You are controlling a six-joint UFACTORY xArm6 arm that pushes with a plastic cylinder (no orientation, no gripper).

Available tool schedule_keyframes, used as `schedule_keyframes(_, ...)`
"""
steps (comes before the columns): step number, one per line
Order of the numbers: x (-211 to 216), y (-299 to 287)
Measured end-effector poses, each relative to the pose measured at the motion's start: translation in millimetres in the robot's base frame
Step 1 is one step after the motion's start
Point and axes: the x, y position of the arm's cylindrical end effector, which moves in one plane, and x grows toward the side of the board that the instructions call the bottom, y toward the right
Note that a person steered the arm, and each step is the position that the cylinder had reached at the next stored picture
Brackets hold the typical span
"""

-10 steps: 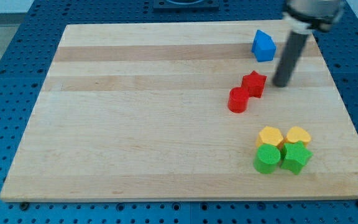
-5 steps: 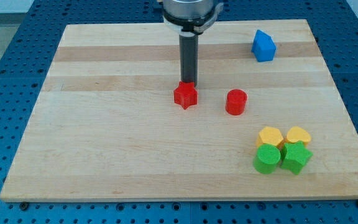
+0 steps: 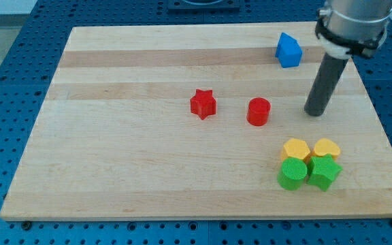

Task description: Place red blocks in the center of the board

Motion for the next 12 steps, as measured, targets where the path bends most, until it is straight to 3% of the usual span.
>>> schedule_keyframes(1, 12, -6)
schedule_keyframes(4, -20, -184)
schedule_keyframes(6, 12, -202)
schedule_keyframes(8, -13, -292)
schedule_keyframes(9, -23, -300)
schedule_keyframes(10, 4, -288)
schedule_keyframes(12, -4, -250)
